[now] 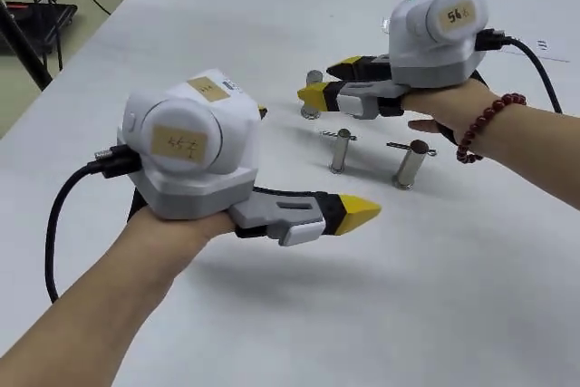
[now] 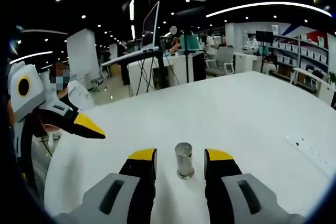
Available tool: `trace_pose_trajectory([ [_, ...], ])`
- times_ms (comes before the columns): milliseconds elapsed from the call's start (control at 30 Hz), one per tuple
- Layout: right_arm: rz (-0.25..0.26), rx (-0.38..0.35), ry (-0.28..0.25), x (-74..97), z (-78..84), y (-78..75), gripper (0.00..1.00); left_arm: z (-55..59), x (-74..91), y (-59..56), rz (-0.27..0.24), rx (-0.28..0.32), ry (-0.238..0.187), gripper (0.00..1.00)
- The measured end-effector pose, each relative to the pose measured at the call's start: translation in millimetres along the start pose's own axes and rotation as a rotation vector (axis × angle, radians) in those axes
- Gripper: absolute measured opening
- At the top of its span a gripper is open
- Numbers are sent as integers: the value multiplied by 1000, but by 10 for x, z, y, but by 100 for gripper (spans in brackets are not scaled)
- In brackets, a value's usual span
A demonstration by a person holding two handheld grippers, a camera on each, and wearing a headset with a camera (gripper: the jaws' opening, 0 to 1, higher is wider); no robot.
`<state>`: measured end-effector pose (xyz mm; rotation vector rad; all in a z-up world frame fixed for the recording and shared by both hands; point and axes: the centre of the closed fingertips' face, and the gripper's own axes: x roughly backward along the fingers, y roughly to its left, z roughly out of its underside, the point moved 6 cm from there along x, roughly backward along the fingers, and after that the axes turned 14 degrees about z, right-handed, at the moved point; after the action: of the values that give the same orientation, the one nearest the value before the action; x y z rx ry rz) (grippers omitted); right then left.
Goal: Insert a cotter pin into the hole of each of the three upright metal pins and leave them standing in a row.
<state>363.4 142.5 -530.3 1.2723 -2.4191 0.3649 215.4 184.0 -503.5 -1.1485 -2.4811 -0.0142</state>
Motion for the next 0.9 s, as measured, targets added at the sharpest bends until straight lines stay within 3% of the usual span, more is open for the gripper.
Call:
trace_pose_trajectory([
  [267, 20, 34, 13, -109, 55, -26, 17, 28, 18, 24, -7, 22, 5, 96],
  [500, -15, 18, 9, -148, 62, 2, 10, 51, 32, 31, -17, 23, 11, 95],
  [633, -2, 65, 8, -136, 49, -17, 9, 61, 33, 28, -17, 20, 15, 95],
  [900, 13, 39, 39, -149, 32, -43, 8, 89, 31, 22, -13, 24, 26, 94],
])
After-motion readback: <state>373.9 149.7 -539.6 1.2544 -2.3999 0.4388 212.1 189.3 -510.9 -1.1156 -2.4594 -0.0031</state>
